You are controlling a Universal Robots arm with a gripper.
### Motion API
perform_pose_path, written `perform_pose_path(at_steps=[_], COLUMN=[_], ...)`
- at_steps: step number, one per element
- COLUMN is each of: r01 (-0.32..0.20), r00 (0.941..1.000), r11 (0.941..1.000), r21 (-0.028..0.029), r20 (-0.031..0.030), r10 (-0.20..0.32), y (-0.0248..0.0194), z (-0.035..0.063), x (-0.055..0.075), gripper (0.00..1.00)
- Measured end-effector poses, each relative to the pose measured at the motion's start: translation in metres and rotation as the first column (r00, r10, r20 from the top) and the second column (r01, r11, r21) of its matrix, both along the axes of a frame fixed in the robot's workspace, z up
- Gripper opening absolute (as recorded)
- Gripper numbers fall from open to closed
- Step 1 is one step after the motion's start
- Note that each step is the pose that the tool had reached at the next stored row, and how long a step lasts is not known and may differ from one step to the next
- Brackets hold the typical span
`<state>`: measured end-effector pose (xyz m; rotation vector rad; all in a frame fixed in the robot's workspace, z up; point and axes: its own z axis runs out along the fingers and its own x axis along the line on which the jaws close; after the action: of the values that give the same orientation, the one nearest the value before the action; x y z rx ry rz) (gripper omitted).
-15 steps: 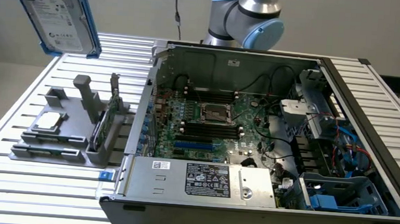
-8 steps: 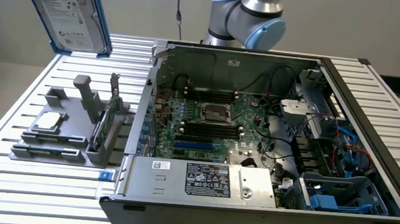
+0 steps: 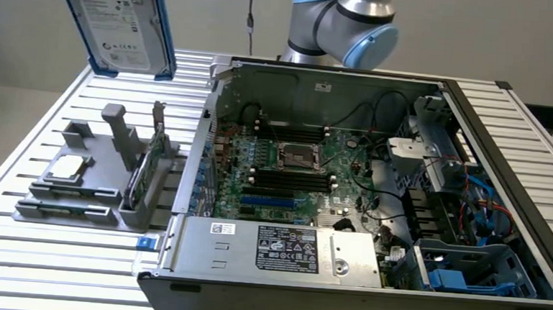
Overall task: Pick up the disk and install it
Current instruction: 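Pick up the disk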
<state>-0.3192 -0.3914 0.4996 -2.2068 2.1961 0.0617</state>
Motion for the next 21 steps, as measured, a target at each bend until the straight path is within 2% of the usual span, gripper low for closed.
perform_pose_path(at_steps=[13, 21], r01=[0.0, 0.0], r00=[1.0, 1.0], r11=[1.0, 1.0], r21=[0.0048, 0.0046], r20=[-0.0021, -0.006], r10=[0.0, 0.0], y=[-0.0208, -0.0387], z=[0.0148, 0.0189], x=[0.055, 0.086], gripper=[0.33, 0.33])
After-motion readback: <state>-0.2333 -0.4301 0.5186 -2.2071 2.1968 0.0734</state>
